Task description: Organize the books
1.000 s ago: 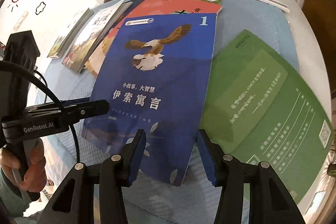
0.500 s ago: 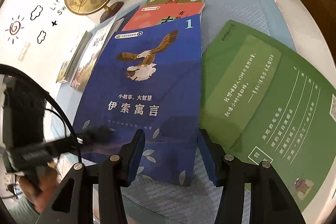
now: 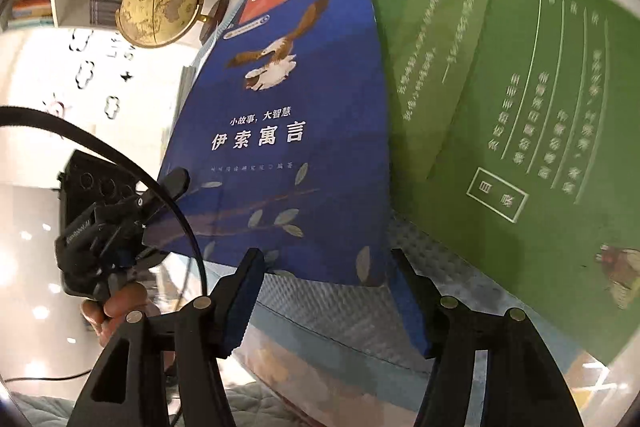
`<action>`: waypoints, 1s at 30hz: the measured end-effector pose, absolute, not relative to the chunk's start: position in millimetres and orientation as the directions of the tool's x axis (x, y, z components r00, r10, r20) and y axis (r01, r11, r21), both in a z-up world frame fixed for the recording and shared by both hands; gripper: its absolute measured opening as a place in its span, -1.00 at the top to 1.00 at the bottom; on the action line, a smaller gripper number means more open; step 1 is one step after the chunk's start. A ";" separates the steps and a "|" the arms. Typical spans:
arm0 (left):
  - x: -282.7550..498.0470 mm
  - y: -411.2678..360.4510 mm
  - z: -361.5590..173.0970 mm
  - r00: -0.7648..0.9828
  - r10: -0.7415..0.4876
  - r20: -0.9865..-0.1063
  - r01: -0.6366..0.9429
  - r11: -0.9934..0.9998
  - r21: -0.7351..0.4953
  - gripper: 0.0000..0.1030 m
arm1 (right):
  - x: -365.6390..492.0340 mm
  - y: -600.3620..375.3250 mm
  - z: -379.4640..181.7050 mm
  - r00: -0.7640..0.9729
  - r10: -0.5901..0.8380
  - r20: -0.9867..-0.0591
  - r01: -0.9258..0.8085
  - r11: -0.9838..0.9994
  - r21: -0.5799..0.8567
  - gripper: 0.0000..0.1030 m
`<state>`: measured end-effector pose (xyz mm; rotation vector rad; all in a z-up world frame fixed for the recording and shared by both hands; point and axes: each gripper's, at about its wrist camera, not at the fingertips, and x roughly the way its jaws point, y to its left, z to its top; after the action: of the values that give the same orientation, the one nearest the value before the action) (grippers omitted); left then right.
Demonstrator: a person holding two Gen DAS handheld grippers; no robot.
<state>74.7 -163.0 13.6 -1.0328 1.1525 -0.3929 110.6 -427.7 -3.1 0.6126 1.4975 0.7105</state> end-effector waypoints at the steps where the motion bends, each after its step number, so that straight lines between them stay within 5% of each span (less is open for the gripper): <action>1: 75.2 -162.0 13.6 0.401 -0.730 -0.554 -0.235 0.503 -0.832 0.82 | 113.0 -428.4 -6.1 -0.045 0.761 -0.648 -0.029 0.647 0.762 -0.23; 6: 85.0 -160.6 18.0 0.379 -0.737 -0.559 -0.233 0.509 -0.829 0.82 | 119.4 -437.4 -10.5 -0.003 0.846 -0.533 0.040 0.532 0.846 -0.22; 8: 87.8 -158.4 14.9 0.370 -0.744 -0.556 -0.247 0.498 -0.831 0.82 | 120.3 -438.5 -11.1 0.005 0.878 -0.480 0.061 0.478 0.876 -0.07; 10: 87.8 -155.7 9.1 0.362 -0.751 -0.552 -0.259 0.487 -0.834 0.82 | 118.6 -437.6 -10.5 0.006 0.906 -0.424 0.073 0.423 0.903 0.44; 11: 86.6 -153.8 7.6 0.360 -0.752 -0.553 -0.260 0.488 -0.833 0.82 | 117.4 -437.1 -7.7 0.010 0.908 -0.418 0.065 0.417 0.907 0.49; 18: 93.0 -150.6 4.5 0.372 -0.776 -0.509 -0.281 0.428 -0.859 0.82 | 123.3 -409.6 12.5 0.021 0.795 -0.606 -0.088 0.605 0.791 0.51; 20: 93.7 -148.5 5.2 0.384 -0.794 -0.471 -0.288 0.381 -0.878 0.82 | 126.3 -407.2 16.8 0.029 0.787 -0.617 -0.101 0.616 0.781 0.40; 22: 95.1 -148.8 4.8 0.384 -0.826 -0.413 -0.290 0.317 -0.903 0.82 | 131.9 -410.8 9.5 0.003 0.815 -0.580 -0.031 0.580 0.814 -0.27; 25: 98.1 -153.2 12.3 0.374 -0.843 -0.386 -0.266 0.301 -0.916 0.82 | 139.7 -421.9 -5.2 0.012 0.880 -0.475 0.068 0.473 0.879 -0.42; 27: 100.3 -155.9 15.0 0.369 -0.847 -0.383 -0.261 0.300 -0.917 0.82 | 144.9 -425.0 -8.8 0.042 0.905 -0.423 0.099 0.417 0.903 -0.25; 30: 103.4 -157.3 14.3 0.365 -0.840 -0.402 -0.269 0.318 -0.909 0.82 | 152.7 -424.6 -10.2 0.080 0.920 -0.383 0.117 0.373 0.921 0.28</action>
<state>103.4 -157.3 14.3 -1.2330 1.1822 -0.5211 152.7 -424.6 -10.2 1.0333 1.3646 0.7982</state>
